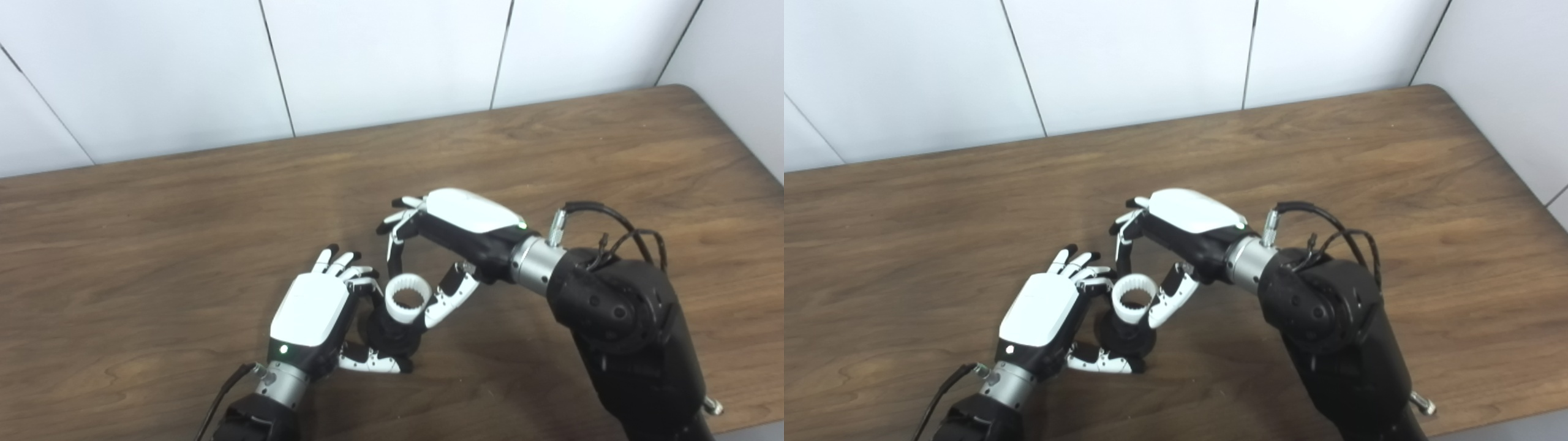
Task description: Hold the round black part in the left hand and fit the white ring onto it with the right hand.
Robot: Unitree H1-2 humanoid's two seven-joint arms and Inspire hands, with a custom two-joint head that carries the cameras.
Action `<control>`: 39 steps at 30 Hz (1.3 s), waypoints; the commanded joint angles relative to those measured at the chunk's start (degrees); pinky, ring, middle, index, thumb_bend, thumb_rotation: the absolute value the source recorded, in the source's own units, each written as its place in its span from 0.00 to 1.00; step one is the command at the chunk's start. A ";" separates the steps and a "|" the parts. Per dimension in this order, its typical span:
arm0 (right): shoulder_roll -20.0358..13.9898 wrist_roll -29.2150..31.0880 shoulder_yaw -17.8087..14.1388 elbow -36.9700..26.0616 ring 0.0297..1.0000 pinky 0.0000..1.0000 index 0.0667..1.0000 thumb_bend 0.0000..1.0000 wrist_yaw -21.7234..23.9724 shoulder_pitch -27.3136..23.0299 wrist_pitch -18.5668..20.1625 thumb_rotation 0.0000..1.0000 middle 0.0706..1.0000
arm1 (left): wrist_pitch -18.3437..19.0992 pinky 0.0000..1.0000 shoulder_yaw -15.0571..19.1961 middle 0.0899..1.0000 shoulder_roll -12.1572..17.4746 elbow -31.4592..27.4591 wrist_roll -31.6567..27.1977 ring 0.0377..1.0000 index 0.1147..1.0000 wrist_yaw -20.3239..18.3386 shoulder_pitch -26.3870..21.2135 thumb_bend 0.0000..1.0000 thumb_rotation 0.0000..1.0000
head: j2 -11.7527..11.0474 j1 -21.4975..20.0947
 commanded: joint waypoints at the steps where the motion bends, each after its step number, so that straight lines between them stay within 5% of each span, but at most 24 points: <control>1: 0.13 0.05 0.28 -0.13 0.98 1.00 0.45 0.52 -2.83 -0.69 -1.76 0.13 0.84 | -0.19 1.00 -0.45 0.76 -0.08 -1.22 0.72 0.91 0.42 -0.85 -0.14 0.52 0.06 | 0.11 0.04; 18: 0.91 1.64 2.01 2.66 0.99 1.00 0.45 0.52 -10.18 0.86 -4.14 0.13 0.85 | 0.06 1.00 -0.49 0.76 -0.19 -1.52 0.63 0.91 0.42 -1.16 -0.05 0.52 0.05 | 0.22 -0.24; 39: -0.09 2.61 3.44 4.01 0.99 1.00 0.45 0.52 -11.99 1.56 -4.93 0.13 0.83 | -0.22 1.00 -0.54 0.76 -0.80 -0.88 0.88 0.91 0.42 -0.24 -0.35 0.52 0.05 | 0.36 -0.26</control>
